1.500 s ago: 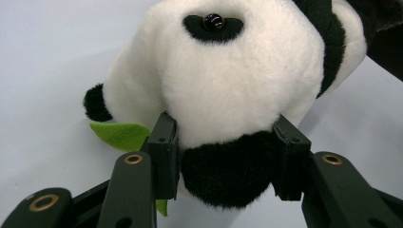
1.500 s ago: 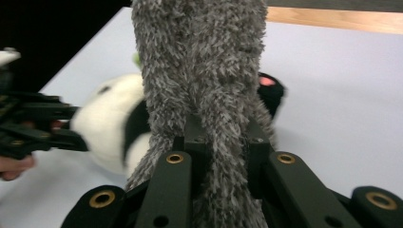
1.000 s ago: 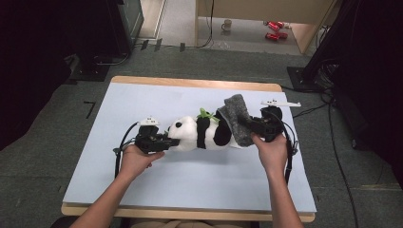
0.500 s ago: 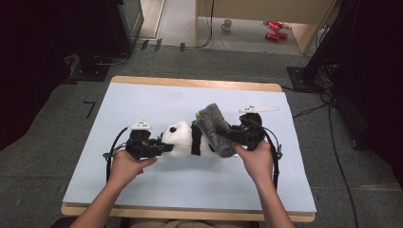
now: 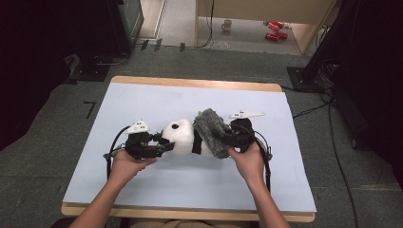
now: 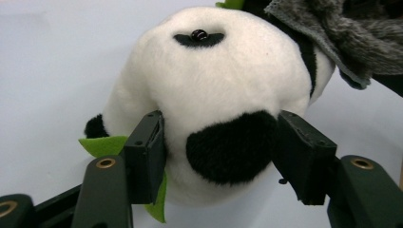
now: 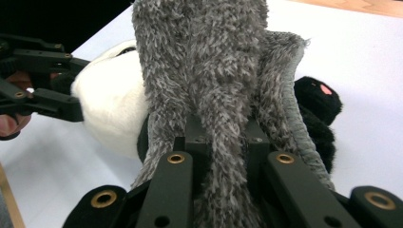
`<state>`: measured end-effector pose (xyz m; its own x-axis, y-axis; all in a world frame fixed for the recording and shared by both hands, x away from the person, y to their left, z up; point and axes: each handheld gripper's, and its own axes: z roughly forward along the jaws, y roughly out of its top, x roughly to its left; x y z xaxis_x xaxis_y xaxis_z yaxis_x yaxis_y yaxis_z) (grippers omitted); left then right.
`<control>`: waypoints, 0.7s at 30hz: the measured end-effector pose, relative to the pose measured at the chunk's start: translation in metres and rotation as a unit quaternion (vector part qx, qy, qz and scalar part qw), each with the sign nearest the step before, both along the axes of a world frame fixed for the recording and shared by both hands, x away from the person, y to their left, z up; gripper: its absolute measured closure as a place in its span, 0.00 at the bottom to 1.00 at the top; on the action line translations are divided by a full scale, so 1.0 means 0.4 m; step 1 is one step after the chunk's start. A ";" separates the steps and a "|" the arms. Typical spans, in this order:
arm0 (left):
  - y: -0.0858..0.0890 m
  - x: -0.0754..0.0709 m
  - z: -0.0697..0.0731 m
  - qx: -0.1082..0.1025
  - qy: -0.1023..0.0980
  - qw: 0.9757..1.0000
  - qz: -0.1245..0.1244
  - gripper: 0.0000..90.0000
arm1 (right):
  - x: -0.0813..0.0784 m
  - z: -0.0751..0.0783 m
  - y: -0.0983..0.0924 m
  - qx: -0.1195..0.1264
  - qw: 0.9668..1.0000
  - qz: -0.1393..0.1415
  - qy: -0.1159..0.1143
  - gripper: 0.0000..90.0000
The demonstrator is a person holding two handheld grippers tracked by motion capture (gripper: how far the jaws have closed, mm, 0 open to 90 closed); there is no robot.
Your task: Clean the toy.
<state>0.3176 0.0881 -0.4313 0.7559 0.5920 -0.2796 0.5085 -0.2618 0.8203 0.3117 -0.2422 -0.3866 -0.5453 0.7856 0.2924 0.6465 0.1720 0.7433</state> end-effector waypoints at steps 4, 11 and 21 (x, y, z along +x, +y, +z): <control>0.009 -0.004 -0.001 0.001 -0.012 1.000 -0.001 0.40 | 0.016 -0.002 -0.005 0.005 1.000 -0.002 -0.002 0.88; 0.029 -0.003 -0.010 0.005 -0.013 1.000 0.010 0.38 | 0.050 0.000 -0.020 0.015 1.000 -0.009 0.001 0.88; 0.023 0.027 -0.028 -0.015 -0.024 1.000 0.009 0.35 | 0.099 0.005 -0.023 0.024 1.000 -0.013 0.000 0.87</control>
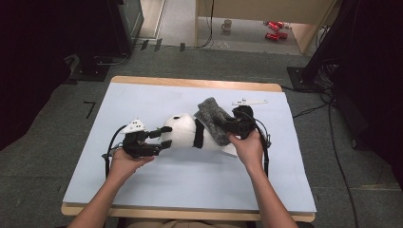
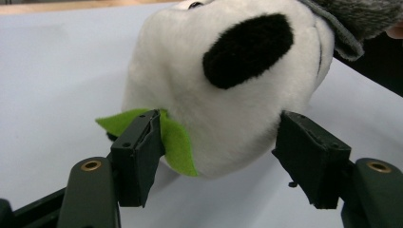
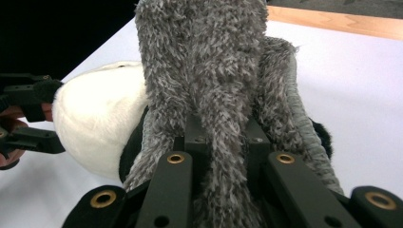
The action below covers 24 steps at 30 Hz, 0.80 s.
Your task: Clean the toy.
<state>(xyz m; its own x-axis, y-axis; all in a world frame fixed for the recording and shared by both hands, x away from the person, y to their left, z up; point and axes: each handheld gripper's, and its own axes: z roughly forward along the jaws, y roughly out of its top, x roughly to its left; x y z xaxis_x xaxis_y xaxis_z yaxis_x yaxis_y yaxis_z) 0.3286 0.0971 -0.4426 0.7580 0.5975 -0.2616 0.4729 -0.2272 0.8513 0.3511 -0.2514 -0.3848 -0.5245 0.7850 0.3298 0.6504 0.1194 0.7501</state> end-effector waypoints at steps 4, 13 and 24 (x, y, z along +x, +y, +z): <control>-0.004 0.013 -0.010 -0.003 -0.005 1.000 -0.001 0.33 | 0.018 0.001 0.001 0.002 1.000 -0.002 0.000 0.87; -0.045 0.035 -0.032 0.022 -0.023 0.999 0.006 0.24 | 0.041 -0.003 -0.001 0.014 1.000 -0.012 0.001 0.87; -0.053 0.022 -0.022 0.000 -0.010 0.999 0.034 0.67 | 0.020 0.055 0.004 0.027 1.000 -0.010 0.002 0.86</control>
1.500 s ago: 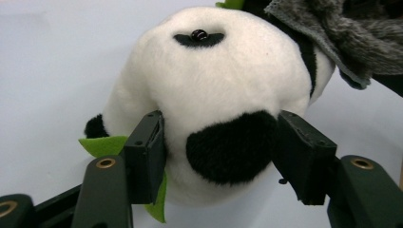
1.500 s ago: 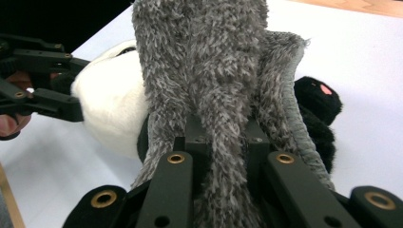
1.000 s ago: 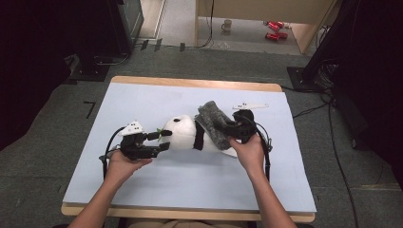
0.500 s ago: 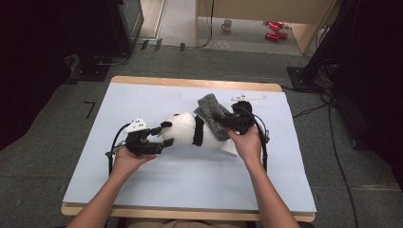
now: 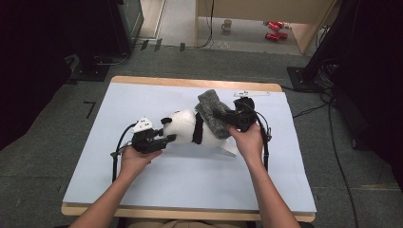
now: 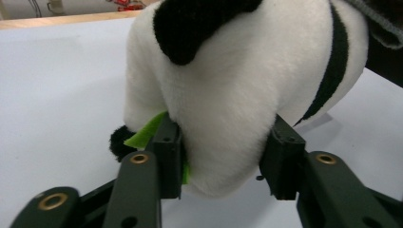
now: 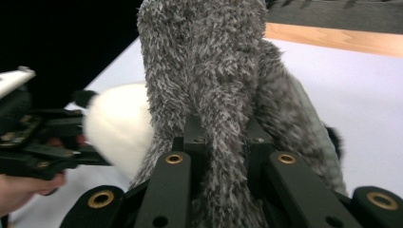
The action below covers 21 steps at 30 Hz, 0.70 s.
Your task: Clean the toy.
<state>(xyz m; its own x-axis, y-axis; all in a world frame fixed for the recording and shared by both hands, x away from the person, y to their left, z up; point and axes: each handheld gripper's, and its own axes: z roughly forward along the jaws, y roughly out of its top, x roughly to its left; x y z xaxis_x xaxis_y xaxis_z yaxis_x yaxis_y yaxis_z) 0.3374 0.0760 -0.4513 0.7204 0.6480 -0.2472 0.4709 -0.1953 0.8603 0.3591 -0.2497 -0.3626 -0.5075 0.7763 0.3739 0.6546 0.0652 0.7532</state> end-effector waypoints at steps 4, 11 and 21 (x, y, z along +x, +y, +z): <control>-0.002 -0.013 0.013 -0.002 0.004 1.000 -0.013 0.71 | -0.025 0.036 0.031 0.005 1.000 0.020 -0.015 0.86; -0.010 -0.060 0.047 -0.009 0.042 0.998 -0.038 0.74 | -0.070 0.083 0.102 0.020 0.997 0.067 -0.029 0.86; -0.025 -0.072 0.042 0.012 0.024 1.000 -0.013 0.69 | -0.077 0.025 0.197 0.014 0.994 0.104 0.010 0.86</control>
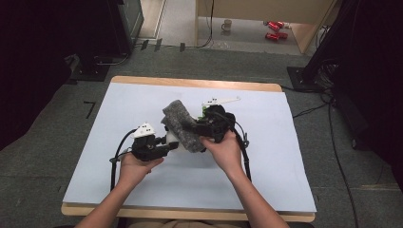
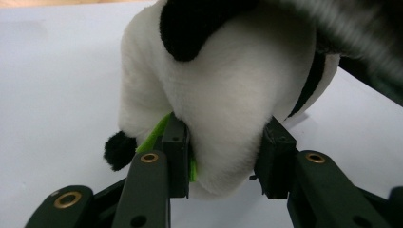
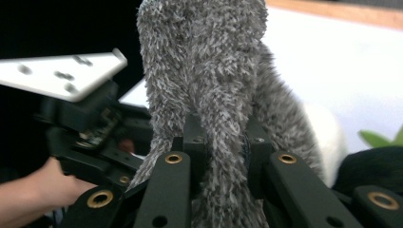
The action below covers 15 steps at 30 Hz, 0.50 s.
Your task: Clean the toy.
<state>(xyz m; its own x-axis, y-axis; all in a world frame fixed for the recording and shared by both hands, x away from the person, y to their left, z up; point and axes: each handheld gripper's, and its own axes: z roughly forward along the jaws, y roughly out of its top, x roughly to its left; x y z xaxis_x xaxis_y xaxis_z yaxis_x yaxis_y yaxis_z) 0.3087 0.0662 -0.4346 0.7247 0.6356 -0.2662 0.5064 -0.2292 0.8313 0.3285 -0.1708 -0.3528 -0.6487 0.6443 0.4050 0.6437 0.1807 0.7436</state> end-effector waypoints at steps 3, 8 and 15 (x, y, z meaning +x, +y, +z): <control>0.000 0.008 -0.010 0.016 0.004 1.000 0.003 0.68 | 0.006 -0.032 0.012 -0.012 1.000 0.000 -0.003 0.86; 0.002 0.020 -0.020 0.017 0.017 1.000 0.008 0.68 | 0.010 -0.050 0.018 -0.045 0.999 -0.004 -0.026 0.86; 0.020 0.041 -0.032 0.006 0.046 0.999 0.020 0.68 | 0.022 -0.066 -0.011 -0.078 0.996 -0.024 -0.024 0.86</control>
<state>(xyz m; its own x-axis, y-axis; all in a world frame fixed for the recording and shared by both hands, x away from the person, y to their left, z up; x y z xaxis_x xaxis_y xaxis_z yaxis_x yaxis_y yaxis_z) 0.3252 0.0740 -0.4476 0.6716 0.6672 -0.3221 0.5895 -0.2178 0.7779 0.3371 -0.1753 -0.3791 -0.6310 0.7283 0.2673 0.6196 0.2656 0.7386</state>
